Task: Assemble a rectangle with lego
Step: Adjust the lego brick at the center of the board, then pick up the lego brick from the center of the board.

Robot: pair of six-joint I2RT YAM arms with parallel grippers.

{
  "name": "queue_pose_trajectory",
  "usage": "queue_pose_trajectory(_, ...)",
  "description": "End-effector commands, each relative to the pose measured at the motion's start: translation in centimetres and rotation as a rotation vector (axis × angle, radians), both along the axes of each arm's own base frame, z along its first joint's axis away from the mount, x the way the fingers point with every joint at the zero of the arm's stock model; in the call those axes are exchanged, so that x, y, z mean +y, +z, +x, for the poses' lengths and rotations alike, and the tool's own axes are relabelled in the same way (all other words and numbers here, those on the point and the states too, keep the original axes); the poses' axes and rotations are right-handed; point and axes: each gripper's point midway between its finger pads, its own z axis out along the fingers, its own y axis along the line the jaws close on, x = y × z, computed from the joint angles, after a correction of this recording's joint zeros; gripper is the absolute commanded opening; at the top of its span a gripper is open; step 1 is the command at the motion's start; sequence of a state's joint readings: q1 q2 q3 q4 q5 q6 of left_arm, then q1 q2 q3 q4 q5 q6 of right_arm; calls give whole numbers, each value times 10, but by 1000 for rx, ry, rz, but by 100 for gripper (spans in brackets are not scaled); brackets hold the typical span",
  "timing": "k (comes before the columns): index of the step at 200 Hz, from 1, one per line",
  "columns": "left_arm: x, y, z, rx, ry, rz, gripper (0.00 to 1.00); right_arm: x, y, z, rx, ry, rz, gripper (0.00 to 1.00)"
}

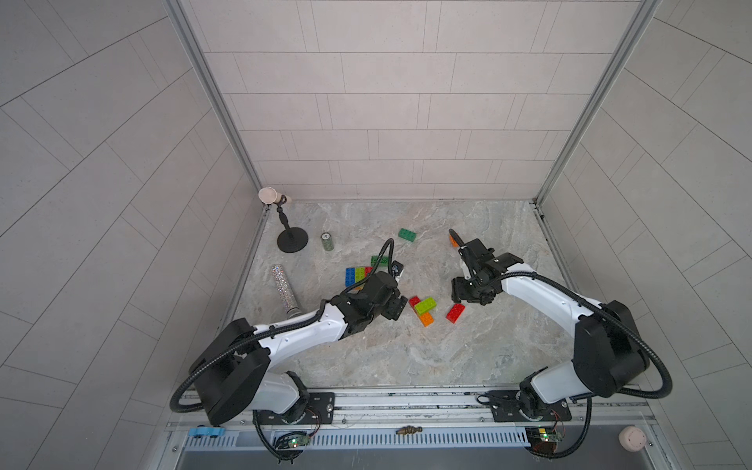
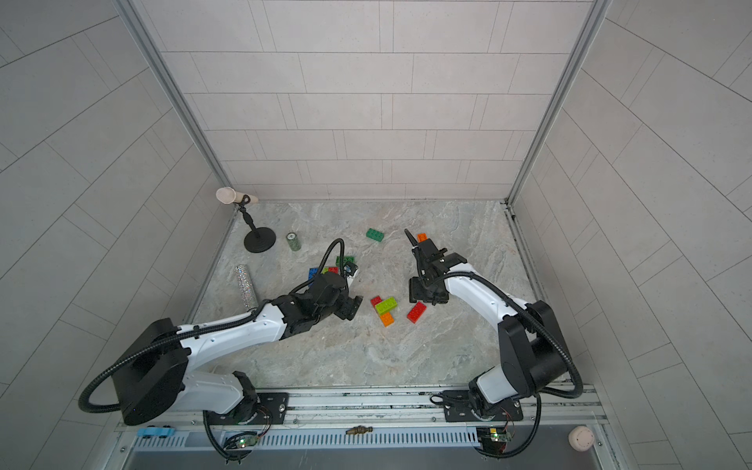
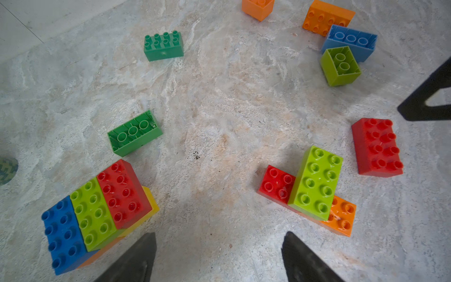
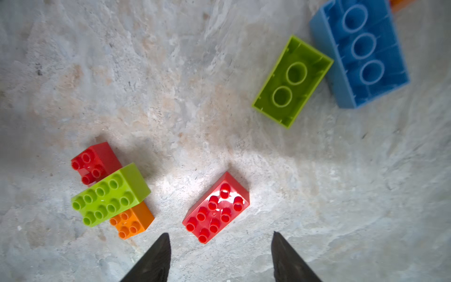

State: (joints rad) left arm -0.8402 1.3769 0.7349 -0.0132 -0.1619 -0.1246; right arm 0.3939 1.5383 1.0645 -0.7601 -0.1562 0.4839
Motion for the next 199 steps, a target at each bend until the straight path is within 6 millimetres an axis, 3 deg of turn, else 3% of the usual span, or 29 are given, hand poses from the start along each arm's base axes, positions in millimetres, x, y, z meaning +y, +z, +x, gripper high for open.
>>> queue_pose_trajectory(1, -4, 7, 5, -7, 11, -16, 87, -4, -23, 4, 77, 100, -86, 69)
queue_pose_trajectory(17, -3, 6, 5, -4, 16, -9, 87, 3, -36, 14, 91, 111, -81, 69)
queue_pose_trajectory(34, 1, 6, 3, -1, 22, 5, 87, 10, -45, 12, 126, 126, -56, 69)
queue_pose_trajectory(80, 6, -1, 2, 0, 36, 19, 87, 18, -40, -34, 157, 163, -61, 70)
queue_pose_trajectory(105, 3, -2, 4, 2, 33, 18, 87, 15, -38, -46, 147, 206, -156, 72)
queue_pose_trajectory(168, 5, -6, 2, 21, 30, 34, 87, 15, -40, -39, 149, 365, -292, 83)
queue_pose_trajectory(199, 5, -9, 1, 26, 33, 36, 87, 28, -41, -27, 138, 363, -183, 89)
